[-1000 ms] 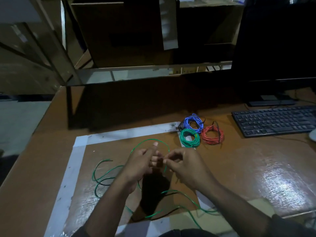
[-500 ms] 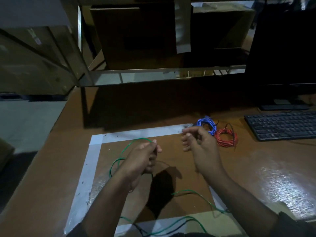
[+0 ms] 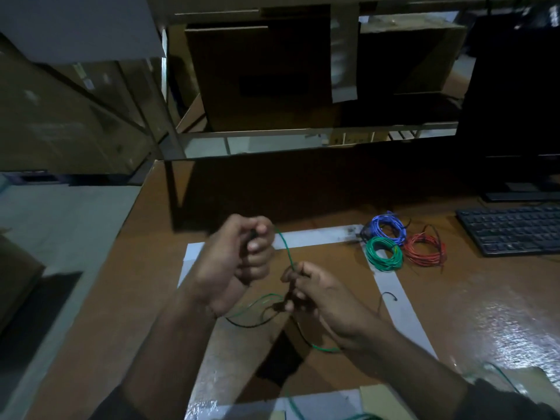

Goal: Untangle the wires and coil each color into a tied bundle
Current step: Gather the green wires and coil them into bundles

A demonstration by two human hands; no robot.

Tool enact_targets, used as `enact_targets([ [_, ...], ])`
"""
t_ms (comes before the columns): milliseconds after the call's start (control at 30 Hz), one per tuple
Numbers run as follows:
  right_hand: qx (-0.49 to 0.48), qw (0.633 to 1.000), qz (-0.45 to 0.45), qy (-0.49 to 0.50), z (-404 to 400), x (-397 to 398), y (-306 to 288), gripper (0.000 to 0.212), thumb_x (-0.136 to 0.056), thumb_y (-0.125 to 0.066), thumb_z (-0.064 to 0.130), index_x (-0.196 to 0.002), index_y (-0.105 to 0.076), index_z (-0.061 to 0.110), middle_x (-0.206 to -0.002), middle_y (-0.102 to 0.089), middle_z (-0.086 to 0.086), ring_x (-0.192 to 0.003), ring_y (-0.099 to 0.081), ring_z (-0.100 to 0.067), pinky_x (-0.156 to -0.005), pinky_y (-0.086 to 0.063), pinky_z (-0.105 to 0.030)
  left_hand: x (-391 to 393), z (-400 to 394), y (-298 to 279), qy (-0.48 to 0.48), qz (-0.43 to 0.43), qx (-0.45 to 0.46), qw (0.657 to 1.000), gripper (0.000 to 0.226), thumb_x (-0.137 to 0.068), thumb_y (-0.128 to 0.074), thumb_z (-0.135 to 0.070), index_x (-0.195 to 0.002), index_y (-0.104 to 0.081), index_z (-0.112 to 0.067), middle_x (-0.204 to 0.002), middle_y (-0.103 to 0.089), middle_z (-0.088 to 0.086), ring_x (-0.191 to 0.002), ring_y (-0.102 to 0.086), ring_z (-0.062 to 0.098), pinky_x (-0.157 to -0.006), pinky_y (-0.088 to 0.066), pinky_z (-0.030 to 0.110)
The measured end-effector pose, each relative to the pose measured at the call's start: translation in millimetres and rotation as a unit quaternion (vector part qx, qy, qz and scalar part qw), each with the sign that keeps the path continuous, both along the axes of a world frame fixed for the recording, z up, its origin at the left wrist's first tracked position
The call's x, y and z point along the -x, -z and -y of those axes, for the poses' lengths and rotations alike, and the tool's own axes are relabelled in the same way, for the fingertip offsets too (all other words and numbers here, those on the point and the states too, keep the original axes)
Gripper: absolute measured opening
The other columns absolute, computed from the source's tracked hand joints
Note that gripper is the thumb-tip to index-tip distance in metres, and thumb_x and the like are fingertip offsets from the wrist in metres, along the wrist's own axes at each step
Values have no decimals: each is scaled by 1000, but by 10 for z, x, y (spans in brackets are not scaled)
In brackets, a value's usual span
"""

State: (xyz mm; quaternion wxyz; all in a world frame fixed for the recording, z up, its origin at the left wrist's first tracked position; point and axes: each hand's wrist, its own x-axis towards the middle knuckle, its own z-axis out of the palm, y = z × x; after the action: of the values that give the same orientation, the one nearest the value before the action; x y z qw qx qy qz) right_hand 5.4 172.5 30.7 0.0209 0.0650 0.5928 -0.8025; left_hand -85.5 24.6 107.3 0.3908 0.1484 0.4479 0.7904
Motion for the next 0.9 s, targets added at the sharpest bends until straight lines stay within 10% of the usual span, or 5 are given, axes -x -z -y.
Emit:
enact_targets([
  [233,-184,982,21,-36,97,-224,-5,19,-107,-49,30,-103,-65,21,-78,-53,1,-64,-50,-5,-55,-42,-16,285,188,93,-192,-82,8,978,36,-104,-30,-14,-72,-45,-19,-84,-70,7,-91,-72,22,-79,-61,33],
  [367,-290,955,-38,-50,173,-376,20,14,-106,-51,30,-105,-64,25,-75,-53,15,-69,-51,-4,-61,-43,-23,458,289,135,-237,-254,83,934,41,-103,-30,-18,-73,-57,-25,-112,-75,17,-122,-67,29,-110,-46,47],
  [567,-343,927,-148,39,175,-328,-377,17,-105,-48,30,-107,-64,32,-82,-63,16,-67,-57,-5,-55,-44,-21,285,191,314,-147,-499,330,788,40,-98,-34,-27,-73,-61,-14,-70,-67,6,-66,-63,18,-70,-52,49],
  [900,-335,917,-145,162,-27,45,-460,17,-105,-51,31,-97,-64,24,-66,-54,10,-57,-42,-14,-53,-33,-23,-274,84,274,19,-141,133,981,51,-103,-19,-21,-63,-50,-17,-49,-29,-6,-45,-22,9,-44,-27,22],
])
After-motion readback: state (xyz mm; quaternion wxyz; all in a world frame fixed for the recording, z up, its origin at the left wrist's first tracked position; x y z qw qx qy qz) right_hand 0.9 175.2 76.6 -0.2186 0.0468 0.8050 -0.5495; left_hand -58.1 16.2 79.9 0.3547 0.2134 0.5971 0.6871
